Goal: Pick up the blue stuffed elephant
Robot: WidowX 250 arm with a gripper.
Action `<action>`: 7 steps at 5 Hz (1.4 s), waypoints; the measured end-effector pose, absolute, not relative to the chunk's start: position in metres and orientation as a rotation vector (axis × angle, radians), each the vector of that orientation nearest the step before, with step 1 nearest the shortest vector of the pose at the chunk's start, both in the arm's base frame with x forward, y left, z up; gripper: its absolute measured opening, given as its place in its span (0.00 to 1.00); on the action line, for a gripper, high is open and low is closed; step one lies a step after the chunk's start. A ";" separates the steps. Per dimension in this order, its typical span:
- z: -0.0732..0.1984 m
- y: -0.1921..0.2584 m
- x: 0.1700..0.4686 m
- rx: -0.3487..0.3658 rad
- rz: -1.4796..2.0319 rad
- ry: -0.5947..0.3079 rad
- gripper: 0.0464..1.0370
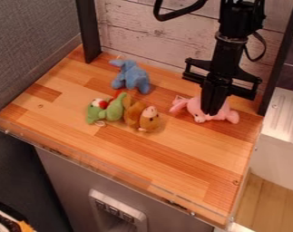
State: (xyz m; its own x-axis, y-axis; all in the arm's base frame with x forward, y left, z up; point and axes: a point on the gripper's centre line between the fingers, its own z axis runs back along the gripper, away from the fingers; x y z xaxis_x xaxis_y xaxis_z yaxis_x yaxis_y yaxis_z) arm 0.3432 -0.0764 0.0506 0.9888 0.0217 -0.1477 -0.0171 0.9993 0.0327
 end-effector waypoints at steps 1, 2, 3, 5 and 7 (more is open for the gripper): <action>0.051 -0.055 0.347 0.030 0.126 0.154 0.20; 0.052 -0.013 0.353 0.023 0.328 0.146 0.45; 0.051 0.023 0.353 0.012 0.531 0.146 0.76; 0.056 0.083 0.367 -0.002 0.684 0.129 0.97; 0.057 0.097 0.388 0.005 0.425 0.132 0.96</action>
State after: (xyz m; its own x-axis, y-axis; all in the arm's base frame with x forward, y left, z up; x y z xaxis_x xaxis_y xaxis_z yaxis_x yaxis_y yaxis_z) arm 0.3881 0.0974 0.0569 0.9026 0.4116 -0.1262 -0.4109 0.9111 0.0326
